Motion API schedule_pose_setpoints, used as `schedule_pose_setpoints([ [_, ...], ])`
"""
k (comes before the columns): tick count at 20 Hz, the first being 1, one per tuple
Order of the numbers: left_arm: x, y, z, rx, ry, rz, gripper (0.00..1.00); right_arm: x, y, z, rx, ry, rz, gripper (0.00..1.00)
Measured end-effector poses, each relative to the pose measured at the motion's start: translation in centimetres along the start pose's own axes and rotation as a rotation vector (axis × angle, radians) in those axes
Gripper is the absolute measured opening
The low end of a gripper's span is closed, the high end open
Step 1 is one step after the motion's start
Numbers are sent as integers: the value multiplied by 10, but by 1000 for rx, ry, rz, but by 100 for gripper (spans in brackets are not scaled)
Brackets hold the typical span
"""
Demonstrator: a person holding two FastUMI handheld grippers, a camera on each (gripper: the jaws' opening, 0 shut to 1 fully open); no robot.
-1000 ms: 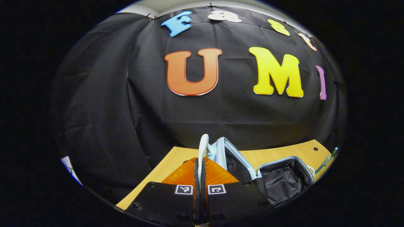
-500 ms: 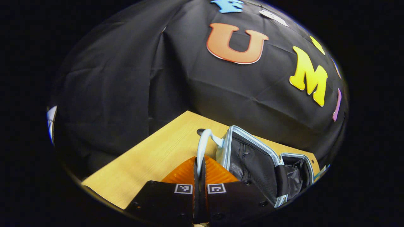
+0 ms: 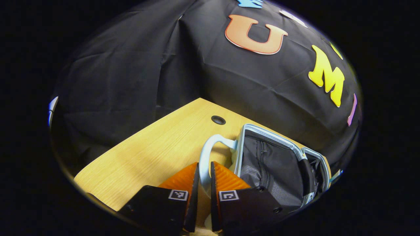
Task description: First open the suitcase, pack the skin care products into it, and then close the suitcase.
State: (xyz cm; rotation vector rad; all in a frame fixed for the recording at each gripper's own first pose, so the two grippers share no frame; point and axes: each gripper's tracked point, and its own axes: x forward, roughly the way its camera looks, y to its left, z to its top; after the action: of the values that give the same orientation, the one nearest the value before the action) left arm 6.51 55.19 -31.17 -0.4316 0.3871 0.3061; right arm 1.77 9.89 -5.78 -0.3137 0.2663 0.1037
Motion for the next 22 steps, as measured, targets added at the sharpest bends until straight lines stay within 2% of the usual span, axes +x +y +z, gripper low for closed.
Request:
schedule_pose_setpoints([
  [1,-4,1,3,-1,-4,0,26,-1,-1,-1,3,-1,-2,80],
  [2,-10,-2,6,-7,-10,-13,43,-2,-3,-3,9,-1,-4,80],
  [3,-19,-6,13,-14,-24,-19,48,-3,-5,-6,22,3,-7,80],
  [4,-27,-8,20,-6,-50,-12,48,-4,-6,-8,38,5,-7,80],
  [5,-38,-12,31,17,-78,-5,82,-5,-8,-10,56,5,-9,79],
  [6,-49,-21,44,53,-111,8,81,-6,-9,-12,73,5,-13,79],
  [8,-79,-54,76,149,-211,10,93,-8,-14,-14,106,-7,-21,80],
  [10,-117,-99,114,246,-351,24,96,-12,-20,-20,121,-19,-32,80],
  [13,-174,-177,138,288,-469,-5,98,-20,-36,-34,149,-29,-52,79],
  [16,-207,-254,117,284,-469,-78,98,-31,-61,-44,196,-45,-88,80],
  [19,-236,-325,84,372,-494,-119,98,-44,-90,-57,219,-65,-128,79],
  [22,-259,-382,38,401,-486,-147,98,-53,-115,-73,246,-74,-154,79],
])
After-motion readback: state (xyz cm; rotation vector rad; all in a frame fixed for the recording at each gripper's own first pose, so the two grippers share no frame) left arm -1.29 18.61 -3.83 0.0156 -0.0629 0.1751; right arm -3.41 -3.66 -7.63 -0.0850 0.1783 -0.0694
